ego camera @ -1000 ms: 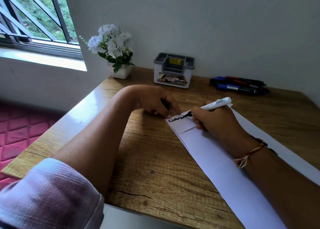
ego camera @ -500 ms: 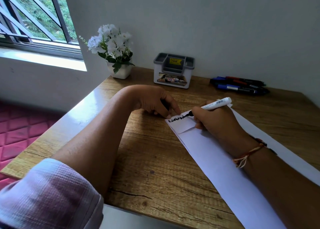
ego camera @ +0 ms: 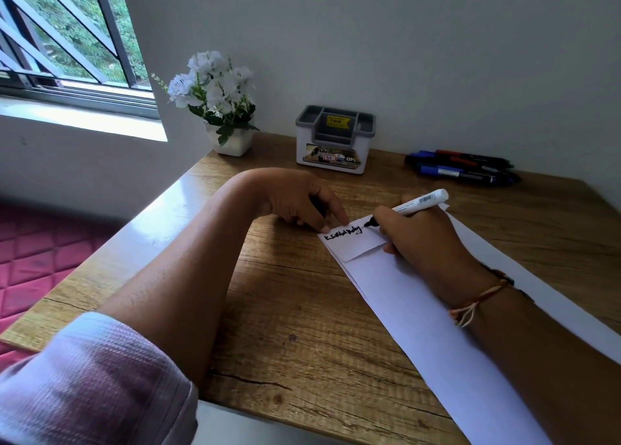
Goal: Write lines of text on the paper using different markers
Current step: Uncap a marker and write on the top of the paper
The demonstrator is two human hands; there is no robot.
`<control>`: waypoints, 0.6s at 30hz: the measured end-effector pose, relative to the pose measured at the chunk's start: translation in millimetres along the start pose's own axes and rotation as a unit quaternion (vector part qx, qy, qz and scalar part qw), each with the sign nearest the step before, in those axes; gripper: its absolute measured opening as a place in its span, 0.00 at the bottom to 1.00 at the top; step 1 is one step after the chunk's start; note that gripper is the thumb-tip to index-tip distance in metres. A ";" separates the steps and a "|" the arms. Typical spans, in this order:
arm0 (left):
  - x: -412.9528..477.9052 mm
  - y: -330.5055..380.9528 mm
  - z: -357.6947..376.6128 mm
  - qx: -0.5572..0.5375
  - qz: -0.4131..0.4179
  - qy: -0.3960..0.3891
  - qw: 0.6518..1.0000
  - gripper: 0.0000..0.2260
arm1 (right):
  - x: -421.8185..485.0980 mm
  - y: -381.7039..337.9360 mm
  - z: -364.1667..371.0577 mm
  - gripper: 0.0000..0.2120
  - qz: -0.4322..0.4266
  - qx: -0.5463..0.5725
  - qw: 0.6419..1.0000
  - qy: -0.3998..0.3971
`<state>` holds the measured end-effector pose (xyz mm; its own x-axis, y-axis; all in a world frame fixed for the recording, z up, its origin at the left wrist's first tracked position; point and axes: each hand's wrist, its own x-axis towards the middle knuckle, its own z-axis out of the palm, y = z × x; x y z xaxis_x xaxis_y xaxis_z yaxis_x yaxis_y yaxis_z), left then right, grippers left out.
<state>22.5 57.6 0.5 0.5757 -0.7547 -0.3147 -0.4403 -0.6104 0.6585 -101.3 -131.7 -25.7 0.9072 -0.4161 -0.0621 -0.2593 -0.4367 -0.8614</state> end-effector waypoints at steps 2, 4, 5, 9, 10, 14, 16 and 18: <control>-0.3 -0.2 0.1 -0.009 -0.003 0.002 1.000 0.14 | 0.2 -0.7 1.0 0.14 0.014 0.016 1.000 0.001; -0.3 0.2 0.0 -0.012 -0.003 0.001 1.000 0.14 | 0.5 -1.8 0.9 0.13 0.040 0.077 0.996 0.007; -0.8 0.2 0.3 -0.016 -0.002 0.003 1.000 0.15 | 0.5 -2.6 0.5 0.12 0.054 0.117 0.992 0.007; -3.3 -0.7 2.3 -0.072 0.014 0.054 0.996 0.14 | -1.6 -4.9 -1.0 0.09 0.061 0.219 0.974 0.003; -3.5 0.1 3.6 -0.094 0.024 0.074 0.992 0.14 | -2.4 -4.7 -2.0 0.09 0.053 0.241 0.969 0.004; -1.6 1.8 7.0 -0.285 0.085 0.117 0.947 0.14 | -4.1 -8.4 -7.8 0.06 0.009 0.332 0.943 0.007; 0.4 2.4 7.0 -0.342 0.105 0.127 0.925 0.12 | -4.3 -11.8 -10.8 0.06 -0.003 0.378 0.926 0.009; 1.6 2.1 7.3 -0.366 0.114 0.129 0.915 0.11 | -4.6 -13.9 -12.3 0.03 -0.012 0.417 0.909 0.008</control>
<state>17.5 53.3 -3.6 0.7111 -0.7031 -0.0034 -0.0440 -0.0492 0.9978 -105.9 -133.6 -7.3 0.9023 -0.4295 -0.0373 0.1075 0.3080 -0.9453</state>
